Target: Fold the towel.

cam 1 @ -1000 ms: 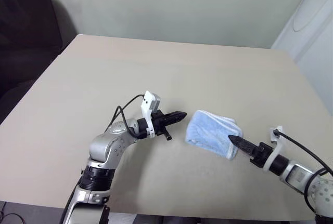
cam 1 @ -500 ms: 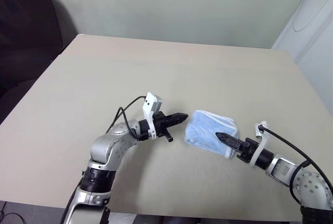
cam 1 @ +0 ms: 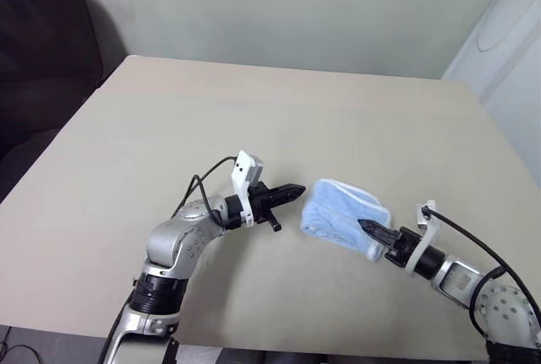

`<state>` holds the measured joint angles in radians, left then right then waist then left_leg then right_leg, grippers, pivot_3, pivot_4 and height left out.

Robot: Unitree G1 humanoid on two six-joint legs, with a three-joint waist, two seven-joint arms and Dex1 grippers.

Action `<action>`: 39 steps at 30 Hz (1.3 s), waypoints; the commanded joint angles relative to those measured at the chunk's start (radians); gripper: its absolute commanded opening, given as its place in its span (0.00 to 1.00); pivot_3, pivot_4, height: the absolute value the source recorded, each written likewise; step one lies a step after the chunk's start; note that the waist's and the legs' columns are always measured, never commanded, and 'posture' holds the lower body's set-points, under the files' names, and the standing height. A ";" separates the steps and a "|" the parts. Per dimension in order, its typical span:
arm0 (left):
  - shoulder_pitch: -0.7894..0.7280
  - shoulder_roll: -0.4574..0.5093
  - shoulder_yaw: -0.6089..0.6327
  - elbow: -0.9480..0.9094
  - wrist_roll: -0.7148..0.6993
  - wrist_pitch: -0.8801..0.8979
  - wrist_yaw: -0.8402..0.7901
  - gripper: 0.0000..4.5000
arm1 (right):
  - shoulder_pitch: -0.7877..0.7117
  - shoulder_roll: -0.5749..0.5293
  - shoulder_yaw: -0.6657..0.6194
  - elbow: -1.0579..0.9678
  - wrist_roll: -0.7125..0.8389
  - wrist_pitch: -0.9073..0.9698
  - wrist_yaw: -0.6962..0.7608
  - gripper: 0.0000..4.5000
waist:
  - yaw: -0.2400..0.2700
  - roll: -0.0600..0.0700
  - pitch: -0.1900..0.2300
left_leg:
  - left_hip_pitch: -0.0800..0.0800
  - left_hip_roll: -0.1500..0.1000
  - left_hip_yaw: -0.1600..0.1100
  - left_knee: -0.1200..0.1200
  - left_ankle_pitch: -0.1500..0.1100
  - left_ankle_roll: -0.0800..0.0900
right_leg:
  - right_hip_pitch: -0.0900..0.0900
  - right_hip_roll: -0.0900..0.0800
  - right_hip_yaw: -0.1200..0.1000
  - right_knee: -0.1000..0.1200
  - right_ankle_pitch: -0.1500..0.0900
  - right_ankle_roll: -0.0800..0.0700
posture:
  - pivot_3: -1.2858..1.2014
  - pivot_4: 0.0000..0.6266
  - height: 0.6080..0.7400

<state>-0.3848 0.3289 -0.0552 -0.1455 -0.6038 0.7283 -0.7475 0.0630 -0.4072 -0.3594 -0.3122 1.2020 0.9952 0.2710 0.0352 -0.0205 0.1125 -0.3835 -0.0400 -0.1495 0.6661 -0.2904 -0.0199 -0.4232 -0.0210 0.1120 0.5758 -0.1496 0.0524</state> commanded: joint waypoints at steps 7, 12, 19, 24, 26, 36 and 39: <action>0.003 -0.024 0.037 -0.033 -0.028 -0.017 0.019 0.00 | -0.013 -0.058 -0.303 -0.093 0.238 -0.147 -0.240 0.01 | 0.002 0.000 0.000 | -0.001 -0.001 0.000 0.000 0.000 0.000 | 0.000 0.000 0.001 0.000 -0.004 0.005 | 0.52 0.24 1.00; -0.022 -0.039 0.043 0.005 -0.015 -0.028 0.019 0.00 | -0.019 -0.128 -0.419 -0.001 0.242 -0.216 -0.332 0.01 | 0.002 0.000 0.000 | 0.000 0.000 0.000 0.000 -0.001 0.000 | 0.000 0.000 0.001 0.000 -0.006 0.009 | 0.52 0.24 1.00; -0.088 -0.093 0.037 0.054 0.000 -0.041 0.043 0.00 | -0.078 -0.150 -0.441 0.268 0.215 -0.224 -0.519 0.01 | 0.001 0.000 0.000 | -0.001 0.000 0.000 0.000 -0.002 0.001 | -0.001 -0.001 0.001 0.000 -0.006 0.010 | 0.52 0.24 1.00; -0.096 -0.098 0.038 0.048 0.008 -0.041 0.051 0.00 | -0.102 -0.153 -0.364 0.365 0.064 -0.233 -0.510 0.01 | 0.001 0.002 -0.001 | 0.000 0.001 0.001 -0.001 -0.002 0.001 | -0.001 -0.001 0.001 0.000 -0.005 0.013 | 0.52 0.24 1.00; -0.087 -0.092 0.051 0.031 0.001 -0.036 0.059 0.00 | -0.092 -0.152 -0.345 0.346 0.021 -0.234 -0.494 0.13 | 0.000 0.003 -0.001 | 0.000 0.001 0.001 -0.001 -0.002 0.001 | -0.001 -0.001 0.001 0.000 -0.004 0.015 | 0.52 0.24 1.00; -0.044 -0.079 0.065 -0.006 -0.018 -0.026 0.084 0.00 | -0.016 -0.146 -0.398 0.246 -0.017 -0.223 -0.476 0.88 | 0.005 0.003 -0.001 | -0.001 0.001 0.001 0.000 -0.002 0.002 | 0.000 -0.001 0.001 -0.001 -0.004 0.015 | 0.52 0.24 1.00; -0.041 -0.079 0.061 0.000 -0.020 -0.023 0.080 0.00 | 0.024 -0.144 -0.441 0.212 -0.033 -0.240 -0.509 0.99 | 0.006 0.003 -0.001 | -0.001 0.001 0.001 0.000 -0.002 0.002 | 0.000 -0.001 0.001 -0.001 -0.005 0.015 | 0.52 0.24 1.00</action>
<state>-0.4235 0.2529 -0.0009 -0.1084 -0.6035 0.7080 -0.6662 0.0734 -0.5437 -0.7416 -0.0545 1.1850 0.7714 -0.2155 0.0412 -0.0175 0.1115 -0.3842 -0.0394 -0.1487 0.6661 -0.2929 -0.0181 -0.4234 -0.0222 0.1132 0.5751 -0.1543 0.0671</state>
